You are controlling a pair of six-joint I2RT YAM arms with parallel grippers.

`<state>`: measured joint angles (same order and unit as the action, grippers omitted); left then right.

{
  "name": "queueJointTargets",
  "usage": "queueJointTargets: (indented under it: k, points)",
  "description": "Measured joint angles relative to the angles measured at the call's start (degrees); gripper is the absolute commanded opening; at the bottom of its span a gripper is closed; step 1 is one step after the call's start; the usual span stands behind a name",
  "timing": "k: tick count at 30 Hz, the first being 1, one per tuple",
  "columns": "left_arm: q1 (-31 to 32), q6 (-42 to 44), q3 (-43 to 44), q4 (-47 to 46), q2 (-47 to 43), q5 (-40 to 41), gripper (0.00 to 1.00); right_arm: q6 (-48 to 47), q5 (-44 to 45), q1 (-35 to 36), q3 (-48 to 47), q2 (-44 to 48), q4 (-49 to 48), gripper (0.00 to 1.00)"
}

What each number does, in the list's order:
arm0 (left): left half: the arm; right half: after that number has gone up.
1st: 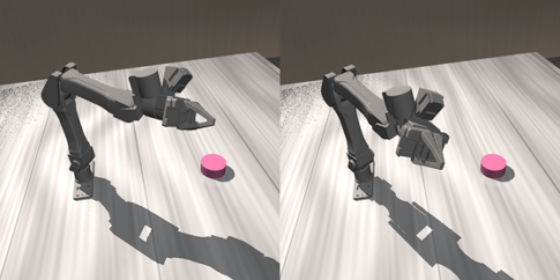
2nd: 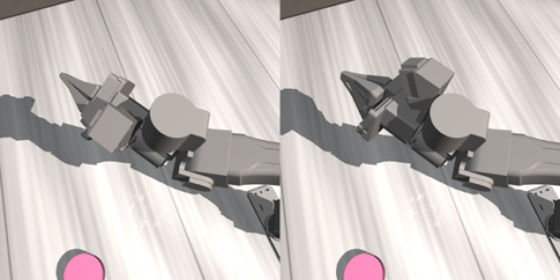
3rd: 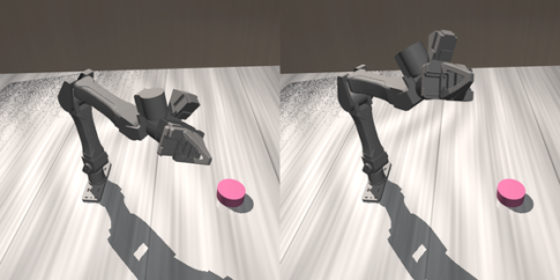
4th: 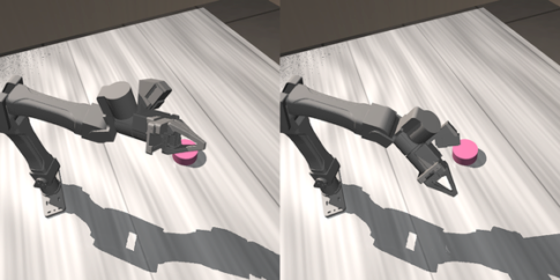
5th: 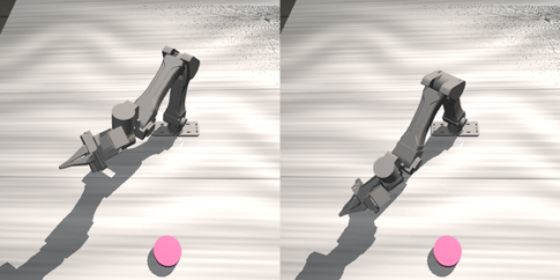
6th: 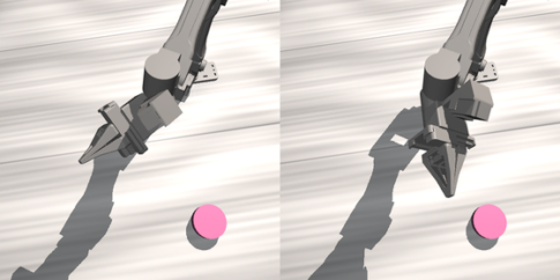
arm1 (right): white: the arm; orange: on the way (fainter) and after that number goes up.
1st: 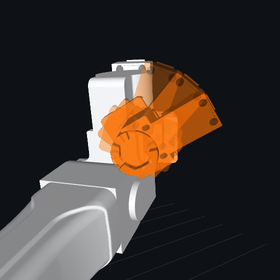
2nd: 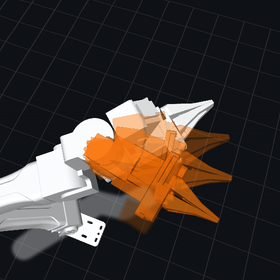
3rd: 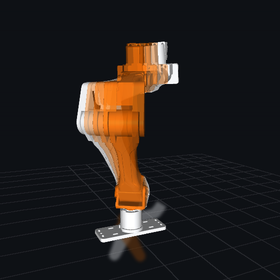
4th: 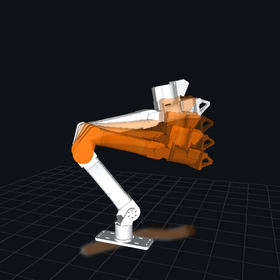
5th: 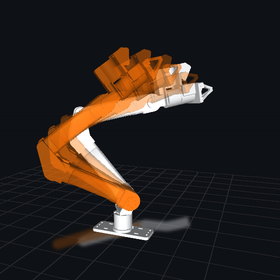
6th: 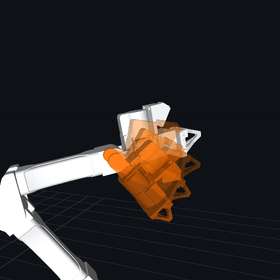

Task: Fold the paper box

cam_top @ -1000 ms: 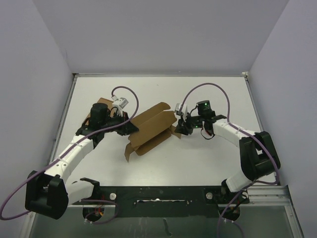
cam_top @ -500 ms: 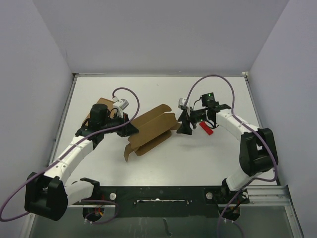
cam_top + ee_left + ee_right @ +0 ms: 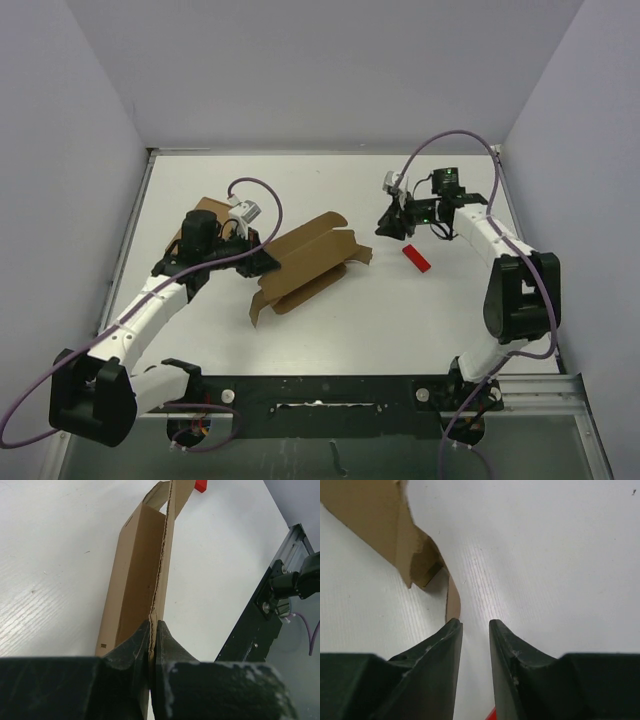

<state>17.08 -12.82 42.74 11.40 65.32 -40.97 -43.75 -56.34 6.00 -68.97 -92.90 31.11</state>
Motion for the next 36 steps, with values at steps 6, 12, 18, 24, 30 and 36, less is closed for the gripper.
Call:
queueJointTargets:
  k: [6,12,18,24,30,36]
  points:
    - [-0.04,0.11,-0.52,0.00,-1.38,-0.04,0.00,2.03,3.52,4.35,-4.02,-11.56,-4.44,0.17]
    - [-0.35,0.24,-0.94,-0.02,-2.43,-0.04,0.00,-8.48,1.16,6.86,-4.20,-16.28,-1.20,0.18]
    - [-0.74,0.24,-0.98,-0.02,-2.43,-0.44,0.00,-18.64,-1.64,8.33,0.24,-13.51,0.17,0.26]
    - [-1.03,0.24,-1.31,-0.17,-2.49,-0.44,0.00,-20.72,-2.19,11.39,4.28,-11.13,-2.38,0.35]
    - [-1.05,0.24,-1.38,-0.44,-2.49,-0.46,0.00,-20.11,-2.05,12.76,6.10,-10.14,-5.73,0.36]
    - [-1.14,0.22,-1.40,-0.63,-2.49,-0.44,0.00,-18.78,-1.68,13.88,6.78,-10.03,-9.25,0.38]
